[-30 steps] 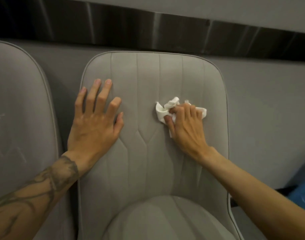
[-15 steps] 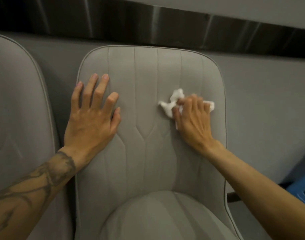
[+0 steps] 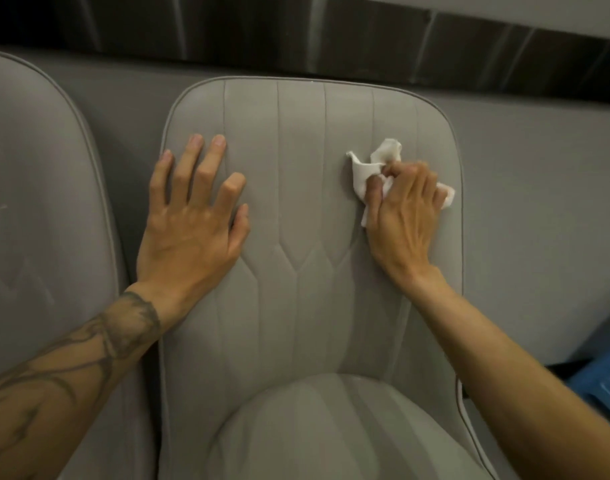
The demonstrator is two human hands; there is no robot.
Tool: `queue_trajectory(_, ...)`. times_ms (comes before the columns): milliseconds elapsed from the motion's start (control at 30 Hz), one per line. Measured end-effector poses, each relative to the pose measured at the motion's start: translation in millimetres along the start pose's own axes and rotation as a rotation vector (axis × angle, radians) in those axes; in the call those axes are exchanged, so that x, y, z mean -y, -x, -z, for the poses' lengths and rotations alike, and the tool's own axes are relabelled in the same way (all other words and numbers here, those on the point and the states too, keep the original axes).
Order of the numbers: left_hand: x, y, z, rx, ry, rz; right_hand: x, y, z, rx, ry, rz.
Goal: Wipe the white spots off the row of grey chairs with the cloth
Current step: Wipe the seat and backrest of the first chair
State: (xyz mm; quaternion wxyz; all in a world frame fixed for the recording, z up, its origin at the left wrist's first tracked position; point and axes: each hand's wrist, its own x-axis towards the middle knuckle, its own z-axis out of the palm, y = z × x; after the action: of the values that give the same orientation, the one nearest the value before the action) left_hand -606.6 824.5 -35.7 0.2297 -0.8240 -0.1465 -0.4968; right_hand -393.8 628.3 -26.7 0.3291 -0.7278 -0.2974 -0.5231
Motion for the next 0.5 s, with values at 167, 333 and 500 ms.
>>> queue_trajectory(167,-0.1,-0.6,0.6,-0.008,0.026,0.015,8.1,82.7,9.1,0.249,-0.039,0.257)
queue_trajectory(333,-0.1,0.3,0.4,-0.009,0.056,0.028,16.4,-11.8,-4.6,0.052,-0.061,0.095)
queue_trajectory(500,-1.3,1.2,-0.7,-0.027,0.058,0.062,56.6,0.0,-11.4,0.024,-0.089,0.008)
